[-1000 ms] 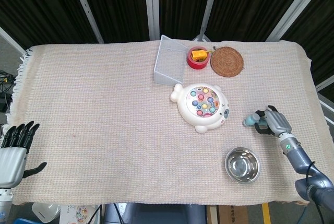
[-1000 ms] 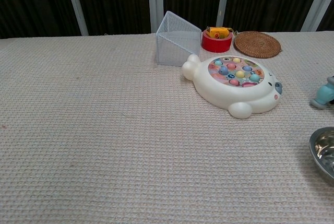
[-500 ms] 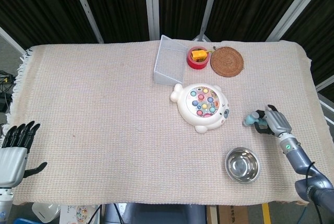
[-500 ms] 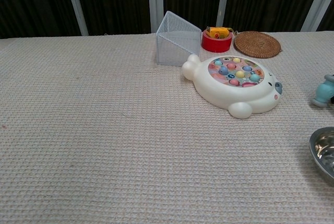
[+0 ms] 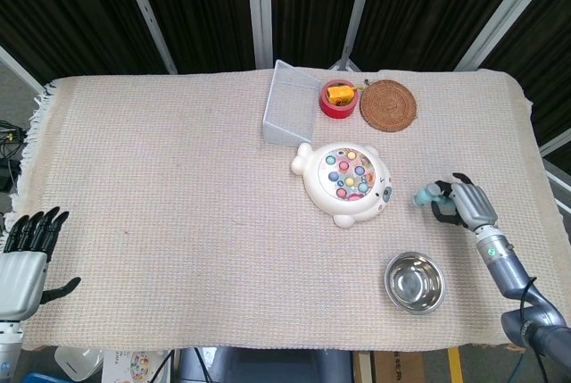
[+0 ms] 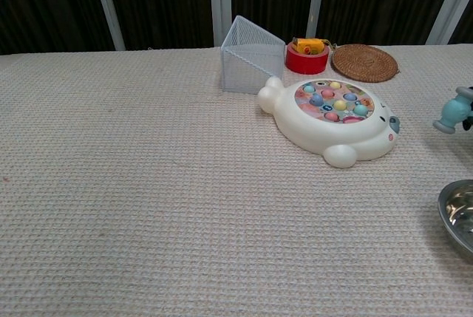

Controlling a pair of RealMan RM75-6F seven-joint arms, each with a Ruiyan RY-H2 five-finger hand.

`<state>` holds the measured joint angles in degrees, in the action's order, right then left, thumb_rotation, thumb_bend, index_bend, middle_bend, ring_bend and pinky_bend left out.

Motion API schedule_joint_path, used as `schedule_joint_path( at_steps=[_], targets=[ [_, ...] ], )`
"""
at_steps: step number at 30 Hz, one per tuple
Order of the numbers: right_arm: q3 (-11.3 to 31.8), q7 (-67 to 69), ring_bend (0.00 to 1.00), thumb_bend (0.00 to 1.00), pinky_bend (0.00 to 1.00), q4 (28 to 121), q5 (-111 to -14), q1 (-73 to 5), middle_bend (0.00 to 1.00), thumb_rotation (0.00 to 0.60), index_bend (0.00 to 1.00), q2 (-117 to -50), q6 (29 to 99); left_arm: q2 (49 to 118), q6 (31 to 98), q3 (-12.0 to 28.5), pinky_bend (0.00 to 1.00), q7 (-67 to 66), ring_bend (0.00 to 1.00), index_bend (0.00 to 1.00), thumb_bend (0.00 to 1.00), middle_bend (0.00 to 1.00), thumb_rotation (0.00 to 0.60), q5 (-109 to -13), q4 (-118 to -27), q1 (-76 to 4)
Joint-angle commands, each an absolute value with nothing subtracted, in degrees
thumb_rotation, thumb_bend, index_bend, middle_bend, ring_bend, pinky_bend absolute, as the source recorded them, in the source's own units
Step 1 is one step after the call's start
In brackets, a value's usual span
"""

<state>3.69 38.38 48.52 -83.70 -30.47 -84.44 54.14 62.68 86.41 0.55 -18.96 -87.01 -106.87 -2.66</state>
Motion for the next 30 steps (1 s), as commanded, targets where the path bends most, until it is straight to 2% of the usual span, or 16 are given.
schedule_joint_path(
  at_steps=[1,8,15,30],
  targets=[
    [4.6,35.6,0.52,0.66,0.14,50.4,-84.5,-30.9,0.67,0.600,0.80,-83.8,56.5,62.6,86.3,0.5,0.00,-19.1,0.00,0.00,0.09,0.00,0.600,-87.1,-106.9,-2.8],
    [7.4,26.4,0.57,0.72,0.18,58.1,-84.6,-33.3,0.72,0.600,0.87,-81.1,59.3,62.7,86.0,0.6,0.00,-19.1,0.00,0.00,0.09,0.00,0.600,-87.2,-107.0,-3.1],
    [8.8,18.8,0.59,0.74,0.19,64.1,-83.9,-35.6,0.74,0.600,0.91,-80.2,58.5,62.9,85.6,0.6,0.00,-18.6,0.00,0.00,0.09,0.00,0.600,-86.8,-106.4,-3.2],
    [9.7,8.1,0.61,0.75,0.19,66.0,-79.7,-39.6,0.77,0.600,0.95,-81.8,52.4,63.1,84.5,0.7,0.00,-17.0,0.00,0.00,0.09,0.00,0.600,-85.9,-105.0,-3.8]
  ],
)
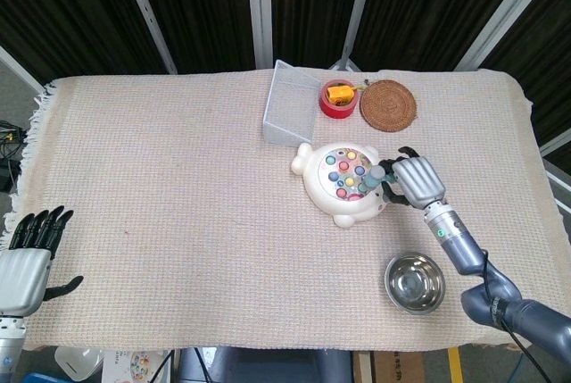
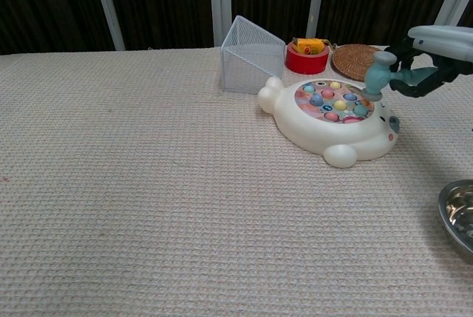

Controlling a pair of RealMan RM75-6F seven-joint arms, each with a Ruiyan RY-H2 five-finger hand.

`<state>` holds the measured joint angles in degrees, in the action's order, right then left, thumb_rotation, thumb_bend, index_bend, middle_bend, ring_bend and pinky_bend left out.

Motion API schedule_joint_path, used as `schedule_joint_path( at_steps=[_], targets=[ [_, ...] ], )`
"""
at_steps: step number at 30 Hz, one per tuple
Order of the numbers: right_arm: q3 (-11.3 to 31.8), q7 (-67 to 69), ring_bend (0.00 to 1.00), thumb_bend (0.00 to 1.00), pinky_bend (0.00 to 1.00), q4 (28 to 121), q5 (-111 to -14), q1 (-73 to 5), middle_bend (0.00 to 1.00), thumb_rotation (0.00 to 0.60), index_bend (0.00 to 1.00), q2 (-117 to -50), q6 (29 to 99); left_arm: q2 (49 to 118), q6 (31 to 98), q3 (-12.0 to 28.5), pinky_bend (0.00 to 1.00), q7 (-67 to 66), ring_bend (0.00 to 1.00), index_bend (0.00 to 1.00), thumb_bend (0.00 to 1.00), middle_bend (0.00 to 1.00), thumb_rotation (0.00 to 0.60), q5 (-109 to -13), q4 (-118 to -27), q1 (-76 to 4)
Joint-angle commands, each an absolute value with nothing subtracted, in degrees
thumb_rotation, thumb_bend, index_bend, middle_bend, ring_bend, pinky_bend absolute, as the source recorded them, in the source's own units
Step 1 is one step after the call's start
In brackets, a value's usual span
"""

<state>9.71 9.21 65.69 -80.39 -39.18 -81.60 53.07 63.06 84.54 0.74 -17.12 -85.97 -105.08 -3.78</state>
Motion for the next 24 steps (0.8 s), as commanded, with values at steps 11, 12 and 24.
schedule_joint_path(
  at_steps=[11,12,24],
  targets=[
    [9.4,2.4,0.61,0.75,0.19,66.5,-77.5,-40.6,0.77,0.600,0.95,-82.7,50.3,63.3,84.3,0.8,0.00,-16.5,0.00,0.00,0.09,0.00,0.600,-85.9,-104.5,-4.1],
    [9.5,1.8,0.61,0.75,0.19,66.6,-77.2,-40.7,0.77,0.600,0.95,-82.8,50.3,63.3,84.3,0.8,0.00,-16.5,0.00,0.00,0.09,0.00,0.600,-85.9,-104.5,-4.1],
    [10.7,-1.1,0.61,0.76,0.19,70.2,-75.1,-40.7,0.77,0.600,0.95,-80.5,51.2,63.4,84.7,0.8,0.00,-15.5,0.00,0.00,0.09,0.00,0.600,-85.8,-103.8,-3.9]
  ],
)
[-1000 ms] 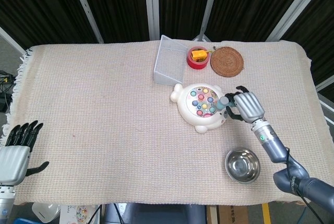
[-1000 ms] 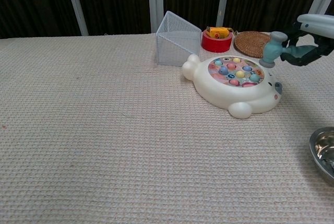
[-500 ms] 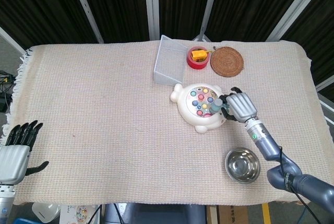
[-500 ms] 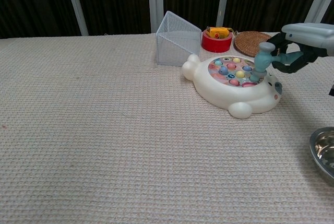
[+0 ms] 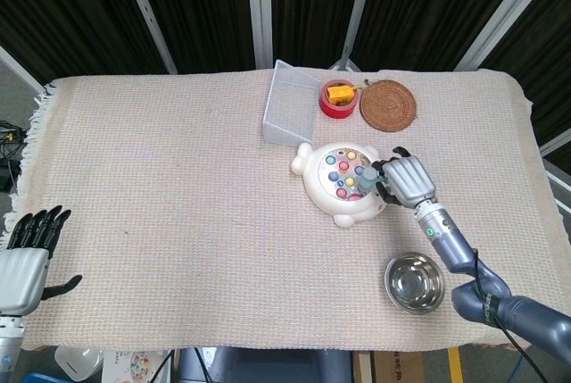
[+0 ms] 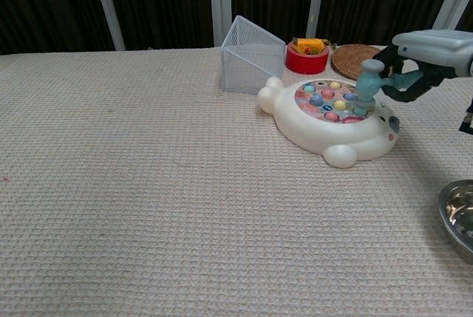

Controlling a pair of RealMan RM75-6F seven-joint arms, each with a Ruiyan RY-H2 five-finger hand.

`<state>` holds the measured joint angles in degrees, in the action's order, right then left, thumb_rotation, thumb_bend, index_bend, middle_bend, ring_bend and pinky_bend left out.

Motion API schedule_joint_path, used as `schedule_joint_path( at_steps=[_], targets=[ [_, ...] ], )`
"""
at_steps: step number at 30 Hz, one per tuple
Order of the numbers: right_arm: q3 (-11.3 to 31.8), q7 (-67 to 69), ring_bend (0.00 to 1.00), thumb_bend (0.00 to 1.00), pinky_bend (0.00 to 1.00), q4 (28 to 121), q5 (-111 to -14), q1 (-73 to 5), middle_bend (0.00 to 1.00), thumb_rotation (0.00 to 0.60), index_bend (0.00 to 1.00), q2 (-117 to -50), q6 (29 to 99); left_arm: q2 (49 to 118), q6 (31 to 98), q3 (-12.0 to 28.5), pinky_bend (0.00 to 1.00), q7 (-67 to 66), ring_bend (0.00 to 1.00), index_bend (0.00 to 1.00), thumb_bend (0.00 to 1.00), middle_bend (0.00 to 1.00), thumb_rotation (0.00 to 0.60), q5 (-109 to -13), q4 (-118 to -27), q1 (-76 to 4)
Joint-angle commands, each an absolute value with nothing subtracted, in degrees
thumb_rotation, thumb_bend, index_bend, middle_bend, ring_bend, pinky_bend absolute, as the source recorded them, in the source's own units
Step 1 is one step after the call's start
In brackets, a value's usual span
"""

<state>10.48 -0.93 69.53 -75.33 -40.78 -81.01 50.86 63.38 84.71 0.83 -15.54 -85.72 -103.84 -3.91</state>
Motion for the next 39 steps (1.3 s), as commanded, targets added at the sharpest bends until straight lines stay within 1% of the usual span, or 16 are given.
schedule_joint_path(
  at_steps=[1,7,15,22,33,39],
  targets=[
    [10.8,-1.2,0.61,0.76,0.19,70.7,-75.0,-40.7,0.77,0.600,0.95,-80.2,51.3,63.4,84.7,0.8,0.00,-15.4,0.00,0.00,0.09,0.00,0.600,-85.8,-103.7,-3.9],
    [11.4,-3.0,0.61,0.75,0.19,72.3,-73.8,-41.4,0.77,0.600,0.95,-79.7,50.7,63.5,84.7,0.7,0.00,-15.0,0.00,0.00,0.09,0.00,0.600,-86.2,-103.5,-4.0],
    [12.4,-7.1,0.61,0.75,0.19,70.6,-70.3,-43.8,0.77,0.600,0.95,-82.2,47.9,63.5,84.6,0.7,0.00,-14.4,0.00,0.00,0.09,0.00,0.600,-85.6,-103.0,-3.9],
    [12.7,-10.8,0.61,0.75,0.19,70.3,-68.0,-45.3,0.77,0.600,0.95,-83.6,46.9,63.6,84.2,0.8,0.00,-14.0,0.00,0.00,0.09,0.00,0.600,-85.3,-102.5,-4.1],
    [12.5,-14.6,0.61,0.75,0.19,70.4,-65.1,-45.9,0.77,0.600,0.95,-84.5,46.6,63.8,83.8,0.8,0.00,-13.3,0.00,0.00,0.09,0.00,0.600,-84.9,-101.8,-4.3],
    [12.8,-15.6,0.61,0.76,0.19,73.0,-64.8,-45.5,0.77,0.600,0.95,-82.4,48.3,63.8,84.1,0.9,0.00,-12.9,0.00,0.00,0.09,0.00,0.600,-85.1,-101.6,-4.2]
  ],
)
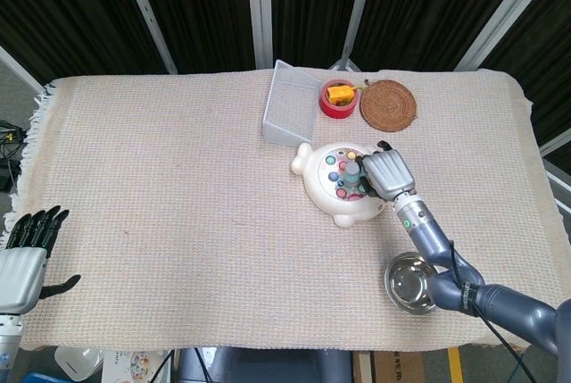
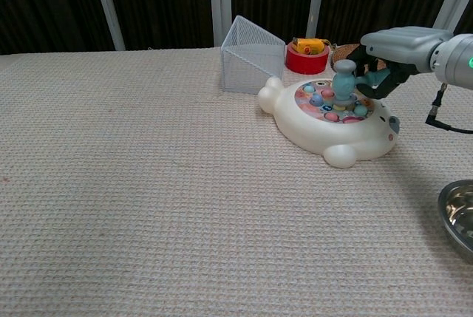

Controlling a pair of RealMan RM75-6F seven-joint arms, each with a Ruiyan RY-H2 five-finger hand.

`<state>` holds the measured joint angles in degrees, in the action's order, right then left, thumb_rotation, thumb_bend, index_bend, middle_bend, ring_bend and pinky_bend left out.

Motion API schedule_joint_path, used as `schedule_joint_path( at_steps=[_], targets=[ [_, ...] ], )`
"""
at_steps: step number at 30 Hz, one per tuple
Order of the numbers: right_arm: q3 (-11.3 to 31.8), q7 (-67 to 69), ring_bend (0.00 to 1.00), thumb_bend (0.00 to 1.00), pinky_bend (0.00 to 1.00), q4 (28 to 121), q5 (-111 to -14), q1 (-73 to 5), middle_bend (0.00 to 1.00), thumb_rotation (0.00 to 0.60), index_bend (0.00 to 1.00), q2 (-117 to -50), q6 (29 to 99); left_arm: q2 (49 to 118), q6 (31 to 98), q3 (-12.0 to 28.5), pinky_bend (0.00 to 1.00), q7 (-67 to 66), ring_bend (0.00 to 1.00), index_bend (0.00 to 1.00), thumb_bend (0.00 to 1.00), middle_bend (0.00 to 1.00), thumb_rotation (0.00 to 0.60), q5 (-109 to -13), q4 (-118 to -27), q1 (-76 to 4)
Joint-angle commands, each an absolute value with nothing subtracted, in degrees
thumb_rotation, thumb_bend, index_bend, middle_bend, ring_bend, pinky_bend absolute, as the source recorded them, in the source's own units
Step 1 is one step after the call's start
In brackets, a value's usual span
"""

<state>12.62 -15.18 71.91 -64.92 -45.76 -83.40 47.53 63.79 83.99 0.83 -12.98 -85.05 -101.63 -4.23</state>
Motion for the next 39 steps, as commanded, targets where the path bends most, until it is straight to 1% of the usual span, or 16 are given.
schedule_joint_path(
  at_steps=[1,9,14,16,21,30,39],
  targets=[
    [12.8,-15.7,0.61,0.75,0.19,73.5,-64.8,-45.4,0.77,0.600,0.95,-82.0,48.6,63.8,84.2,0.9,0.00,-12.8,0.00,0.00,0.09,0.00,0.600,-85.1,-101.5,-4.2],
    [12.3,-14.2,0.61,0.75,0.19,78.0,-65.4,-42.6,0.77,0.600,0.95,-77.4,51.5,63.7,84.4,0.7,0.00,-12.6,0.00,0.00,0.09,0.00,0.600,-85.6,-101.5,-4.2],
    [10.5,-9.3,0.61,0.75,0.19,76.9,-66.9,-39.4,0.77,0.600,0.95,-76.2,52.9,63.6,84.5,0.6,0.00,-12.8,0.00,0.00,0.09,0.00,0.600,-85.7,-101.7,-4.1],
    [8.4,-5.5,0.61,0.75,0.19,74.2,-68.4,-37.0,0.77,0.600,0.95,-76.6,53.3,63.6,84.5,0.5,0.00,-13.2,0.00,0.00,0.09,0.00,0.600,-85.9,-102.0,-4.1],
    [6.7,1.8,0.61,0.76,0.17,68.5,-72.0,-35.3,0.77,0.600,0.95,-78.6,53.8,63.5,84.7,0.4,0.00,-13.8,0.00,0.00,0.09,0.00,0.600,-85.9,-102.5,-3.9],
    [5.7,10.7,0.56,0.75,0.14,58.4,-74.1,-34.0,0.77,0.600,0.89,-82.5,52.7,63.2,85.2,0.3,0.00,-14.9,0.00,0.00,0.09,0.00,0.600,-85.9,-103.4,-3.6],
    [4.6,18.7,0.50,0.75,0.10,48.9,-76.2,-33.3,0.72,0.600,0.82,-86.5,50.8,63.1,85.5,0.1,0.00,-16.0,0.00,0.00,0.09,0.00,0.600,-86.0,-104.4,-3.3]
  ],
)
